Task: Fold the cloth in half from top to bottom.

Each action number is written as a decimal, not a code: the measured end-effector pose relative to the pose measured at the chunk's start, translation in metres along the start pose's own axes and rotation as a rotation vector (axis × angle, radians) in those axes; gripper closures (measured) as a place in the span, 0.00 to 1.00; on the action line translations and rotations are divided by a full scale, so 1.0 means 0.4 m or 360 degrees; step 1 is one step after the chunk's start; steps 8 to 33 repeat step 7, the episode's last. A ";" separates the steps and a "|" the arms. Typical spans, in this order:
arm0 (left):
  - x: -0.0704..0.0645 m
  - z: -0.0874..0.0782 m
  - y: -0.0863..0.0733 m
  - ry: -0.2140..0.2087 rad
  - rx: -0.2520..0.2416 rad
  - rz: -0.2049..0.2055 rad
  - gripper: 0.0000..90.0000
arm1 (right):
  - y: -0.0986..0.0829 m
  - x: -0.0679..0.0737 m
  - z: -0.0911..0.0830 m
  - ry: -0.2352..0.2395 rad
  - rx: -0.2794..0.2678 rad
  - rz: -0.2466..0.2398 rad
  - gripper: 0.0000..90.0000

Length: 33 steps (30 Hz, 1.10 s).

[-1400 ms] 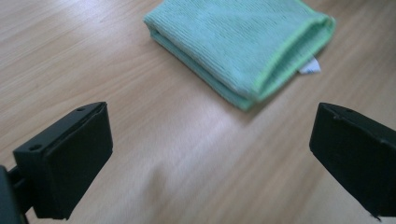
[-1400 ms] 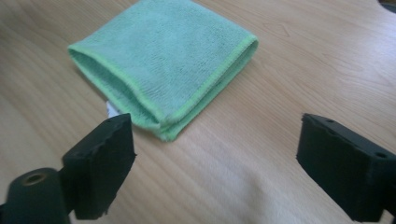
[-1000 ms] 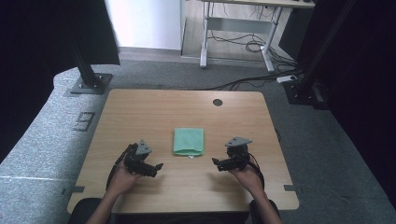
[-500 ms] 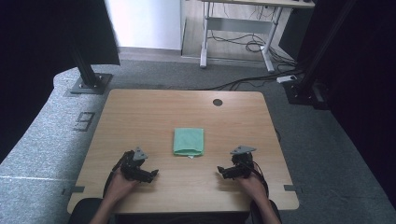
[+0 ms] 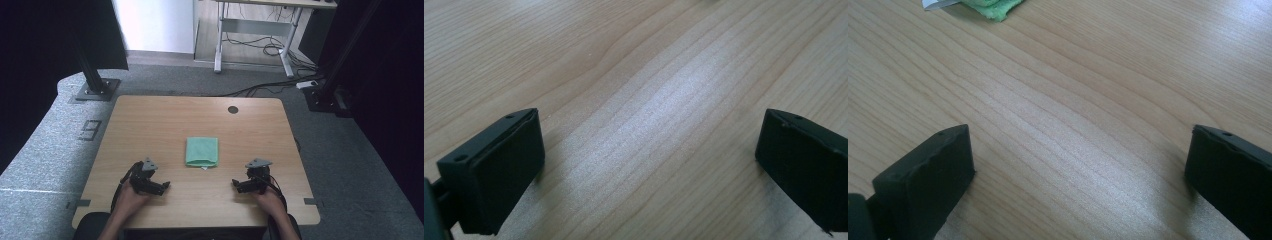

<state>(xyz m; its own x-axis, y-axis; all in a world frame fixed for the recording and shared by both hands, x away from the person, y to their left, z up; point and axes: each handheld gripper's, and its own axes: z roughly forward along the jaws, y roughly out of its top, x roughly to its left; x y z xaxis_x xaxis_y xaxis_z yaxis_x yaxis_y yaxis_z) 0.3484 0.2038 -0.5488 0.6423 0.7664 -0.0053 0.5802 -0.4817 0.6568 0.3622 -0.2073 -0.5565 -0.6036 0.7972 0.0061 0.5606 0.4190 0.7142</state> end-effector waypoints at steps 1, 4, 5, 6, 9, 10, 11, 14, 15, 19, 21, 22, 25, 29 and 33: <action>0.000 0.000 0.000 0.0001 0.0000 -0.0001 0.00 | 0.000 0.000 0.000 0.0000 0.0000 0.0000 0.00; 0.000 0.001 0.001 0.0005 0.0000 -0.0006 0.00 | 0.000 0.000 0.000 0.0000 0.0000 0.0000 0.00; 0.000 0.001 0.001 0.0007 0.0000 -0.0008 0.00 | 0.000 0.000 0.000 0.0001 -0.0001 -0.0002 0.00; 0.000 0.002 0.002 0.0007 0.0000 -0.0008 0.00 | 0.000 0.000 0.000 0.0001 0.0000 0.0000 0.00; 0.000 0.003 0.003 0.0009 -0.0001 -0.0011 0.00 | 0.000 0.000 0.000 0.0001 0.0000 0.0001 0.00; 0.000 0.003 0.003 0.0009 -0.0001 -0.0011 0.00 | 0.000 0.000 0.000 0.0001 0.0000 0.0001 0.00; 0.000 0.003 0.003 0.0009 -0.0001 -0.0011 0.00 | 0.000 0.000 0.000 0.0001 0.0000 0.0001 0.00; 0.000 0.003 0.003 0.0009 -0.0001 -0.0011 0.00 | 0.000 0.000 0.000 0.0001 0.0000 0.0001 0.00; 0.000 0.003 0.003 0.0009 -0.0001 -0.0011 0.00 | 0.000 0.000 0.000 0.0001 0.0000 0.0001 0.00; 0.000 0.003 0.003 0.0009 -0.0001 -0.0011 0.00 | 0.000 0.000 0.000 0.0001 0.0000 0.0001 0.00; 0.000 0.003 0.003 0.0009 -0.0001 -0.0011 0.00 | 0.000 0.000 0.000 0.0001 0.0000 0.0001 0.00; 0.000 0.003 0.003 0.0009 -0.0001 -0.0011 0.00 | 0.000 0.000 0.000 0.0001 0.0000 0.0001 0.00; 0.000 0.003 0.003 0.0009 -0.0001 -0.0011 0.00 | 0.000 0.000 0.000 0.0001 0.0000 0.0001 0.00; 0.000 0.003 0.003 0.0009 -0.0001 -0.0011 0.00 | 0.000 0.000 0.000 0.0001 0.0000 0.0001 0.00; 0.000 0.003 0.003 0.0009 -0.0001 -0.0011 0.00 | 0.000 0.000 0.000 0.0001 0.0000 0.0001 0.00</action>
